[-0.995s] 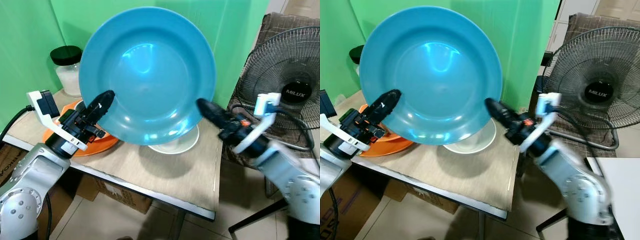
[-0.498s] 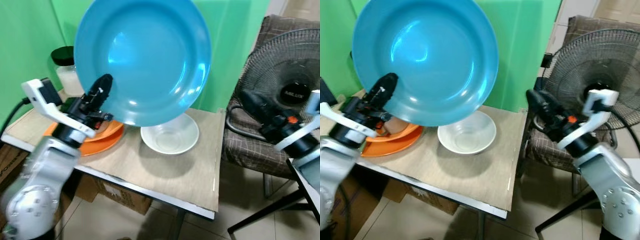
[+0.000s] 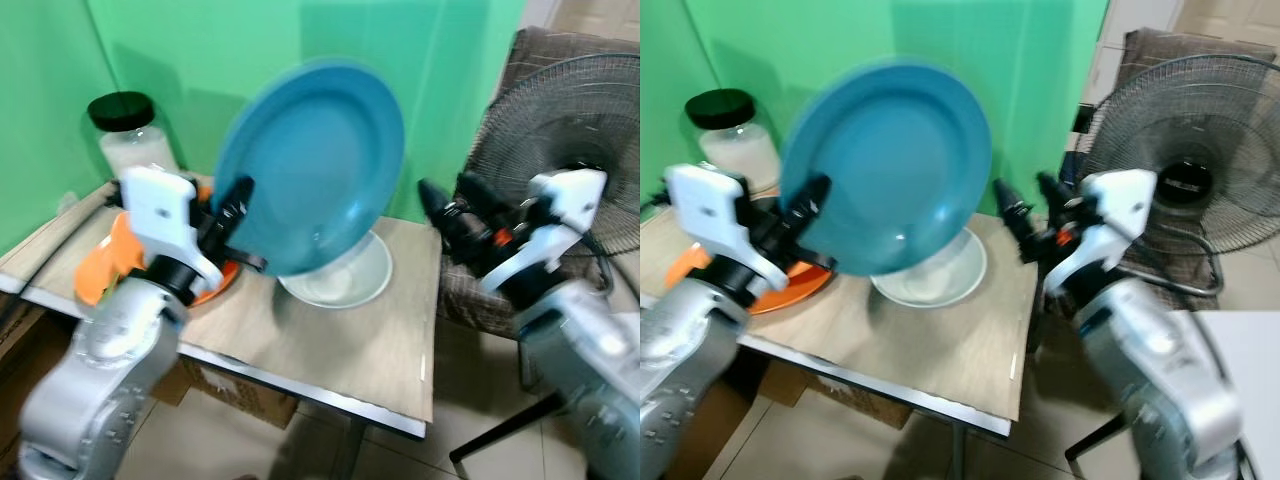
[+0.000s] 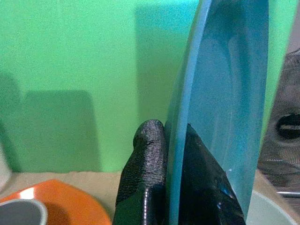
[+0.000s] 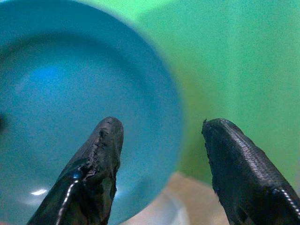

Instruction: Setting the table

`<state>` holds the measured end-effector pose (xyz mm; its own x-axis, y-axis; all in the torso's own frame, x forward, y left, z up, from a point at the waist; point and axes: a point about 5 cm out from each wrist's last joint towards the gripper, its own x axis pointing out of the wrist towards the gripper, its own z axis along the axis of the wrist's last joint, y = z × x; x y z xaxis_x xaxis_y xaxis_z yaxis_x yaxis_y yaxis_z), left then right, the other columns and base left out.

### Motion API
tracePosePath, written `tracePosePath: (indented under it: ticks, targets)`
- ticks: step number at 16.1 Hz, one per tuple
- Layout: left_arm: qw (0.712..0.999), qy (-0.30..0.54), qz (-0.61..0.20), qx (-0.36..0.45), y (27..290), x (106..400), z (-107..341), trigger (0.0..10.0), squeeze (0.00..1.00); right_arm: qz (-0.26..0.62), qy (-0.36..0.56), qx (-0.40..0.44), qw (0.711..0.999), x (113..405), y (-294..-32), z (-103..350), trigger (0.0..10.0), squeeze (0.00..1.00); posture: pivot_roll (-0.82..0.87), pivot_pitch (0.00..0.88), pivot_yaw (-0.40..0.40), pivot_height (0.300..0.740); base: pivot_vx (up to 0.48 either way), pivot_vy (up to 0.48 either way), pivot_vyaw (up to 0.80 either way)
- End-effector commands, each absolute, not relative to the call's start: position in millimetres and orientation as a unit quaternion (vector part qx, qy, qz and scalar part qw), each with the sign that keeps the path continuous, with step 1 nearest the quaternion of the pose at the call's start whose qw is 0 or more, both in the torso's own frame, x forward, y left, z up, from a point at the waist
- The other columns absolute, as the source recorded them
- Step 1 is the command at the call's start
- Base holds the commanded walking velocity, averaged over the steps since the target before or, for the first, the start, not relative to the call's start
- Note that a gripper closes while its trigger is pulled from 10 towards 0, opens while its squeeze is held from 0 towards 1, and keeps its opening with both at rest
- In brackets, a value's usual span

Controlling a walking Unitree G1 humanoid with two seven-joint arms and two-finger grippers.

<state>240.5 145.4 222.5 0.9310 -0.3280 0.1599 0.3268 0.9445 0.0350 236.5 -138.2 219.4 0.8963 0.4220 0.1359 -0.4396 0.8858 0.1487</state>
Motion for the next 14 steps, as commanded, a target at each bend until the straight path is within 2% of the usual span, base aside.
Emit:
tracePosePath:
  ticks: [1, 3, 7, 12, 13, 14]
  targets:
    - [0.982, -0.109, -0.155, 0.013, 142, 238, 234, 10.0, 0.0, 0.221, -0.061, 0.074, 0.971, 232, -132, 222, 10.0, 0.0, -0.05, 0.027, 0.005, 0.74, 0.0, 0.0, 0.0]
    - [0.978, -0.136, -0.154, 0.018, 140, 238, 241, 10.0, 0.0, 0.214, -0.071, 0.073, 0.971, 233, -126, 223, 10.0, 0.0, -0.05, 0.027, 0.007, 0.74, 0.0, 0.0, 0.0]
    - [0.976, -0.169, -0.141, 0.003, 143, 239, 251, 10.0, 0.0, 0.15, -0.109, 0.064, 0.981, 241, -139, 233, 10.0, 0.0, -0.05, 0.019, 0.007, 0.74, 0.0, 0.0, -0.8]
    - [0.974, -0.204, -0.062, -0.079, 153, 245, 259, 10.0, 0.0, 0.122, -0.131, 0.075, 0.981, 244, -143, 238, 10.0, 0.0, -0.05, 0.003, 0.008, 0.74, 0.0, 0.0, -0.8]
    - [0.971, -0.221, -0.023, -0.09, 156, 247, 261, 10.0, 0.0, 0.122, -0.13, 0.077, 0.981, 245, -142, 238, 10.0, 0.0, -0.05, 0.0, 0.005, 0.74, 0.0, 0.0, -0.8]
    - [0.97, -0.218, -0.027, -0.103, 156, 247, 261, 10.0, 0.0, 0.123, -0.13, 0.078, 0.981, 245, -141, 238, 10.0, 0.0, -0.05, 0.0, 0.004, 0.74, 0.0, 0.0, -0.8]
